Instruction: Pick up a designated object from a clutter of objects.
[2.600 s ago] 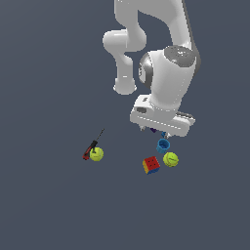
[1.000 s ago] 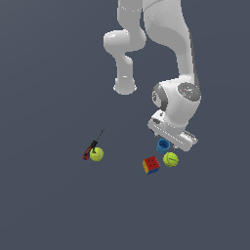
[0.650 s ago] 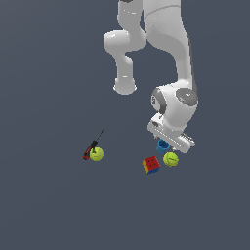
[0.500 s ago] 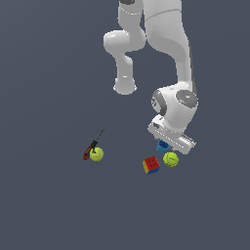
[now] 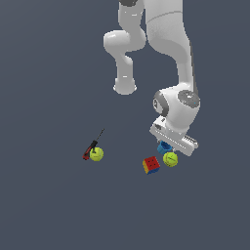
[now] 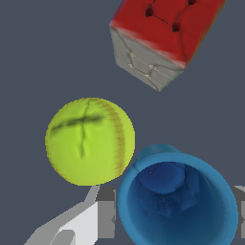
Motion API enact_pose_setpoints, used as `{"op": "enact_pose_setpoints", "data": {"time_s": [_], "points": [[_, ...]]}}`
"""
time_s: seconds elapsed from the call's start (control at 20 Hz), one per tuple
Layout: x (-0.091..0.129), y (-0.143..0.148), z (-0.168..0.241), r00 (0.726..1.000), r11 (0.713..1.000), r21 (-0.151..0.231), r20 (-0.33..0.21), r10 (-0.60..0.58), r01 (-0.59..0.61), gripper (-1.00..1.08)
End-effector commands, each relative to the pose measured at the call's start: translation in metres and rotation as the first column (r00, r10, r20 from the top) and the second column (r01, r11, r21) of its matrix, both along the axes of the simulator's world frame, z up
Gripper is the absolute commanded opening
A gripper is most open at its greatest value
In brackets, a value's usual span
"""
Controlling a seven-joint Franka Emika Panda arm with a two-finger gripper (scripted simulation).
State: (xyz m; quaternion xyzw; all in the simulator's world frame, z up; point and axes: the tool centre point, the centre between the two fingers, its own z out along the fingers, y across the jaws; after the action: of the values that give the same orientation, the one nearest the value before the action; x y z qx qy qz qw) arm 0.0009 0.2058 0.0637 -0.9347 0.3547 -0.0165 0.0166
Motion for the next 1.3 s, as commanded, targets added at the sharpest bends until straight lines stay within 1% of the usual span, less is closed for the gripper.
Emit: {"op": "enact_pose_setpoints", "data": {"time_s": [0.0,0.25,0.3,0.5,0.85,1.25], "points": [[-0.011,-0.015,-0.023,0.999,1.0,-0.019,-0.043,-0.017,0.016,-1.0],[-0.011,-0.015,-0.023,0.999,1.0,-0.019,-0.043,-0.017,0.016,-1.0],[0.001,0.0,0.0,1.0,1.0,0.0,0.002,0.001,-0.001,-1.0],[0.002,-0.002,0.004,1.0,1.0,0.0,0.002,0.0,0.0,-1.0],[0.013,-0.014,0.033,1.0,1.0,-0.001,-0.002,-0.001,0.001,-1.0],[0.036,-0.041,0.093,1.0,1.0,-0.004,-0.011,-0.004,0.003,-1.0]]}}
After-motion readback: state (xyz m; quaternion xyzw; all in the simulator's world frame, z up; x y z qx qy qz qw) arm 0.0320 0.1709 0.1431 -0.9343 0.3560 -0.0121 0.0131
